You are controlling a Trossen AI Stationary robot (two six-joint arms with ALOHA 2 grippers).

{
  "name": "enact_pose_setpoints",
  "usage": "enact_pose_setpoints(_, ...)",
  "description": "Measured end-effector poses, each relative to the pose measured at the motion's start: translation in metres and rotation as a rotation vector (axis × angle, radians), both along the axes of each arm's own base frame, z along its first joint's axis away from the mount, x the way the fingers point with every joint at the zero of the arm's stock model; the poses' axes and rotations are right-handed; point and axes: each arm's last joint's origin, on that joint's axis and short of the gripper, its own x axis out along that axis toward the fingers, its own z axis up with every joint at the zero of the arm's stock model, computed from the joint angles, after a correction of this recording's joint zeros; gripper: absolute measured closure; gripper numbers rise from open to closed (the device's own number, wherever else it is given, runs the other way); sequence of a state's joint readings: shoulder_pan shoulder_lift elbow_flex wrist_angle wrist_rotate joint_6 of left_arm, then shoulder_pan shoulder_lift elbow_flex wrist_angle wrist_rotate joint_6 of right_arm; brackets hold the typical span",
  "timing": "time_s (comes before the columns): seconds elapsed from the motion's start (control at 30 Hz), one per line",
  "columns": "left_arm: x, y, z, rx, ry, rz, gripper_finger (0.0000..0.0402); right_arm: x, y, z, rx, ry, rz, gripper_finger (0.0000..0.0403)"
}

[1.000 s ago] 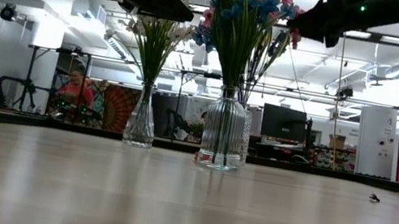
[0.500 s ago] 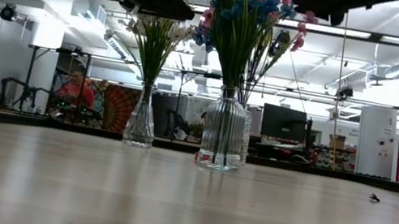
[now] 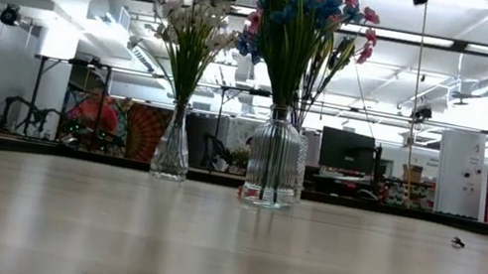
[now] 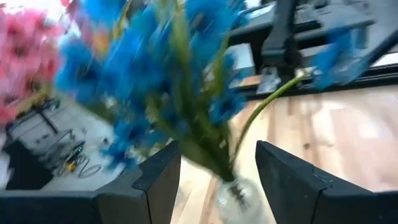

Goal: Sort flowers into vase by color
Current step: Return to Home Position

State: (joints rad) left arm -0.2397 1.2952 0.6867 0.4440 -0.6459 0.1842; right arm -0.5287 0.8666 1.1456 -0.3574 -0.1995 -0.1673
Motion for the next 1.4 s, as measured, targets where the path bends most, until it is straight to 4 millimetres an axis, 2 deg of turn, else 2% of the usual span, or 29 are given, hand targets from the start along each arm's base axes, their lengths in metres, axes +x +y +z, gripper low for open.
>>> enact_pose_setpoints(0.17,-0.002,-0.025,0.026,0.040,0.099,-0.090,0.0210,-0.010,0.022,0.011,-0.016,-0.037,0.093,0.0202)
enact_pose_setpoints(0.3,-0.011,-0.050,0.050,0.036,0.183,-0.178,0.0210,-0.022,0.041,0.007,-0.020,-0.070,0.170,0.0202)
enact_pose_setpoints(0.47,-0.035,-0.086,0.068,0.159,0.225,-0.266,0.0210,-0.025,0.058,-0.015,0.001,-0.086,0.267,0.0202)
enact_pose_setpoints(0.6,-0.063,-0.097,0.065,0.187,0.168,-0.217,0.0210,-0.012,0.067,-0.041,0.016,-0.088,0.331,0.0202)
enact_pose_setpoints(0.8,-0.085,-0.086,0.040,0.126,0.002,-0.287,0.0211,0.004,0.081,-0.072,-0.009,-0.096,0.358,0.0202)
enact_pose_setpoints(0.93,-0.103,-0.073,0.025,0.091,-0.039,-0.379,0.0222,0.001,0.096,-0.077,-0.012,-0.153,0.417,0.0202)
enact_pose_setpoints(1.07,-0.122,-0.057,0.015,0.031,-0.092,-0.395,0.0244,-0.008,0.107,-0.085,-0.017,-0.143,0.360,0.0202)
enact_pose_setpoints(1.23,-0.143,-0.038,-0.004,-0.031,-0.136,-0.394,0.0278,-0.021,0.122,-0.093,-0.013,-0.161,0.381,0.0202)
enact_pose_setpoints(1.4,-0.152,-0.022,-0.019,-0.070,-0.284,-0.341,0.0331,-0.019,0.128,-0.107,-0.070,-0.217,0.374,0.0202)
